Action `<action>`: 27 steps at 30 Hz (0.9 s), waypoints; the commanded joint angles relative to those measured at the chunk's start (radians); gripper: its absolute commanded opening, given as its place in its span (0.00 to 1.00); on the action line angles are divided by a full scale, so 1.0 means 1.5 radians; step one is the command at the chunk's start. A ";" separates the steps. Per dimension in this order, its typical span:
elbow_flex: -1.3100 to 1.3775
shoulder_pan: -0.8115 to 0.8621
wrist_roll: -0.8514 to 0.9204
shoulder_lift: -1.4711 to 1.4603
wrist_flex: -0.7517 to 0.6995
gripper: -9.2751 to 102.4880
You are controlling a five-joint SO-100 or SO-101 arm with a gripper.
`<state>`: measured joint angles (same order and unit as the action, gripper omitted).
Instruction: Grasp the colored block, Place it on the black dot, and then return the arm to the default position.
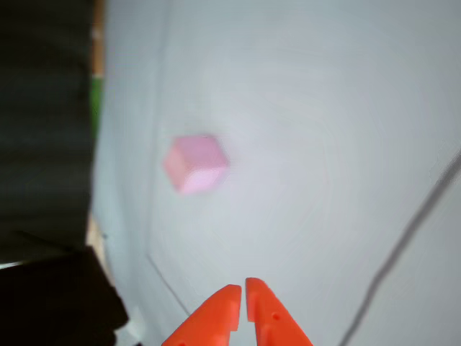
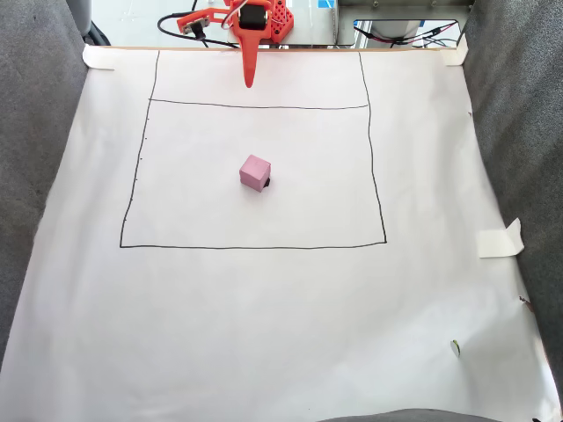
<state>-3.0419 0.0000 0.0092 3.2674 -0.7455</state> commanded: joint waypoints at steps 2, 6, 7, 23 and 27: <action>0.002 0.001 -0.005 0.001 -0.039 0.08; 0.002 0.008 -0.006 0.001 -0.079 0.08; 0.002 0.008 -0.012 0.001 -0.092 0.08; 0.048 0.012 -0.035 0.001 -0.284 0.08; 0.048 0.013 -0.036 0.001 -0.284 0.08</action>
<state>-3.0127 0.0123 -0.0399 3.2735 -1.1704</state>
